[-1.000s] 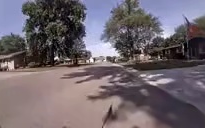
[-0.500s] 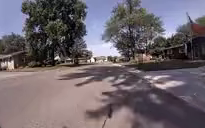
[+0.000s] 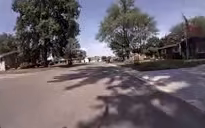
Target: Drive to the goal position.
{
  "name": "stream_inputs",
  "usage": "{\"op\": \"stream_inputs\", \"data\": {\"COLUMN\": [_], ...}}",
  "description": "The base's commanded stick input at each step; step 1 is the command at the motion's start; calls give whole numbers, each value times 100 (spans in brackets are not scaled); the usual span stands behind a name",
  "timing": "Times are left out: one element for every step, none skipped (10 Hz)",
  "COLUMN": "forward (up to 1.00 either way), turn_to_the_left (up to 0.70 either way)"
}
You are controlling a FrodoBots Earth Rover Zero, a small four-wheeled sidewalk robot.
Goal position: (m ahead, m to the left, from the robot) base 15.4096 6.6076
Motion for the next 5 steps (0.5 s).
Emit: {"op": "stream_inputs", "data": {"forward": [69,69,69,69,69], "turn_to_the_left": [3,3,3,3,3]}}
